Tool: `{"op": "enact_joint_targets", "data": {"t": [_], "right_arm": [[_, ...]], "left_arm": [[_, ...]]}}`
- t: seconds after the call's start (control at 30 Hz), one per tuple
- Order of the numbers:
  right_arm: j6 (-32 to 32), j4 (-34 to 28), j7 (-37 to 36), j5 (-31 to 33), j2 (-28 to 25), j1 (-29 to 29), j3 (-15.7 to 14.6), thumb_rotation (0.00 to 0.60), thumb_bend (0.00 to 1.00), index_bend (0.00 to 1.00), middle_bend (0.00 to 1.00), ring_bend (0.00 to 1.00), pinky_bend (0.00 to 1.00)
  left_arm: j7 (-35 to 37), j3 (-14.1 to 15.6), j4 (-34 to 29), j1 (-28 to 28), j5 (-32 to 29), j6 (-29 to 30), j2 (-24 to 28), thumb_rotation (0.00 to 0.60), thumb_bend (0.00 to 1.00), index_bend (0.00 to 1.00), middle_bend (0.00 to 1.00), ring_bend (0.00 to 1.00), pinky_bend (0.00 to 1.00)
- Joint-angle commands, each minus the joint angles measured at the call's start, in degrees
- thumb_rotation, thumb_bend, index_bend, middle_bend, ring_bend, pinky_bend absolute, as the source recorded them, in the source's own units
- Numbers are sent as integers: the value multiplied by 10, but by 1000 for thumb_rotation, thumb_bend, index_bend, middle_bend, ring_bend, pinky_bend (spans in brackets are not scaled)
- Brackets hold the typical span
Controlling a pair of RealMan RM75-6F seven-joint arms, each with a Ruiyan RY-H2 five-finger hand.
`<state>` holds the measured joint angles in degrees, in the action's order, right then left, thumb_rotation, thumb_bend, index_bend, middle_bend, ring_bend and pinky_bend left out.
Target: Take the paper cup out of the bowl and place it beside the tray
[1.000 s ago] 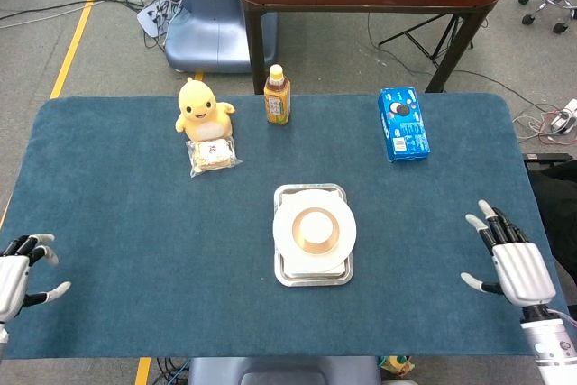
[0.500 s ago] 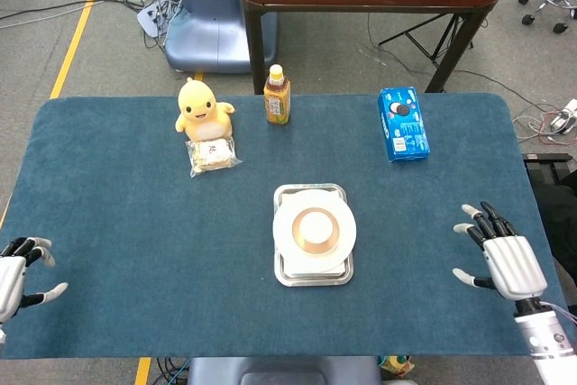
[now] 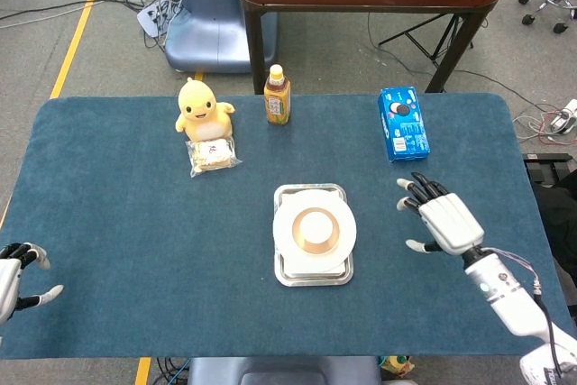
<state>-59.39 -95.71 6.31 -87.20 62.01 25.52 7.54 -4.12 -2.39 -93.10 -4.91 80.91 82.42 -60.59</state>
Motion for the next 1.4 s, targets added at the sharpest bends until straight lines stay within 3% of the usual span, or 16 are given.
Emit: {"op": "enact_joint_targets", "data": {"t": [0.03,0.43,0.53,0.73,1.4], "right_arm": [[29,-8,10,15,9,31,16,600,331,397,124,17,181],[95,-12,77,22,49,115,26,600,373,411,95,13,181],[99,-11,92,24,61,126,26,600,341,411,93,11,181],[100,-11,128,27,87,145,21,600,184,411,88,4,181],[106,26,163,53,147,167,-12,600,187,497,79,0,180]], "left_arm": [[-6,3,-3,1,2,0,1,600,0,549,407,286,437],[-6,1,-12,6,-11,-2,9,600,0,549,420,304,440],[-6,1,-13,6,-13,-6,10,600,0,549,420,305,441],[-3,0,-15,6,-15,-7,12,600,0,549,422,306,441],[9,-5,-26,11,-22,-1,24,600,0,549,426,308,441]]}}
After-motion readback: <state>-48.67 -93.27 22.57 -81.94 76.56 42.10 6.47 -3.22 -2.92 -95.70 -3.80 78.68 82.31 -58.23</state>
